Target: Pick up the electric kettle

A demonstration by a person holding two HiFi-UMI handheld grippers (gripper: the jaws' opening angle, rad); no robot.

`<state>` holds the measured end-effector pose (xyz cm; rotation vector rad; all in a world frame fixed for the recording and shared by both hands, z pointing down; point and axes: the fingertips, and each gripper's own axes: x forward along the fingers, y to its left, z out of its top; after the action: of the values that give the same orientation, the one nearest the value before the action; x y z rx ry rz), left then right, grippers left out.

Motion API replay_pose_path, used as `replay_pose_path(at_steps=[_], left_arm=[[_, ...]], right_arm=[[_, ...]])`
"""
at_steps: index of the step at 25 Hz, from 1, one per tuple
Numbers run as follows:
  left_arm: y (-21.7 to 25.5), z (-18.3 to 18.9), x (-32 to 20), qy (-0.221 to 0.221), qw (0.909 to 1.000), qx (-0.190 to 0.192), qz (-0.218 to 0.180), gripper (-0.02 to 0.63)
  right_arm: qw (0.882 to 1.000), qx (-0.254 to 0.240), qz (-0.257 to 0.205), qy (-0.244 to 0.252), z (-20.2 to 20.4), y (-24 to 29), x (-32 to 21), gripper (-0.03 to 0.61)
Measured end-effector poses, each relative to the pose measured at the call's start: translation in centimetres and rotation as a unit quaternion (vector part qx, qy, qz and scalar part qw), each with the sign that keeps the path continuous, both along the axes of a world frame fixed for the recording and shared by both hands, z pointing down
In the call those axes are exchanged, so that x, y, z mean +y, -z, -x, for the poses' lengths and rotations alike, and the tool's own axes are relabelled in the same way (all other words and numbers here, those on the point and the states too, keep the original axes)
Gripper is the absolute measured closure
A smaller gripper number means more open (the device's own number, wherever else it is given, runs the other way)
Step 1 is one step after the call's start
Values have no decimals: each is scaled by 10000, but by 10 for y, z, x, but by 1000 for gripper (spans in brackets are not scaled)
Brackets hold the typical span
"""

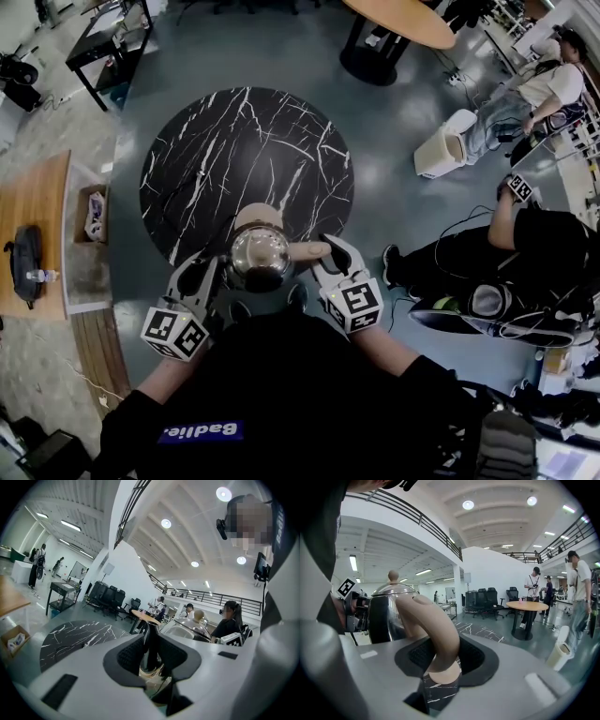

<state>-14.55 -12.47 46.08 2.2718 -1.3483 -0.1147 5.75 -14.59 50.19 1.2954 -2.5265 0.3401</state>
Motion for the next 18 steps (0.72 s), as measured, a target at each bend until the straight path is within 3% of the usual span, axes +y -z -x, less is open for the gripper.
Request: replay_pose_path(at_steps=[18], left_arm=[[4,-2,-2,-31,10000,-29,6,522]], right_arm=[[10000,-17,34,-17,-1,2,-1,446]])
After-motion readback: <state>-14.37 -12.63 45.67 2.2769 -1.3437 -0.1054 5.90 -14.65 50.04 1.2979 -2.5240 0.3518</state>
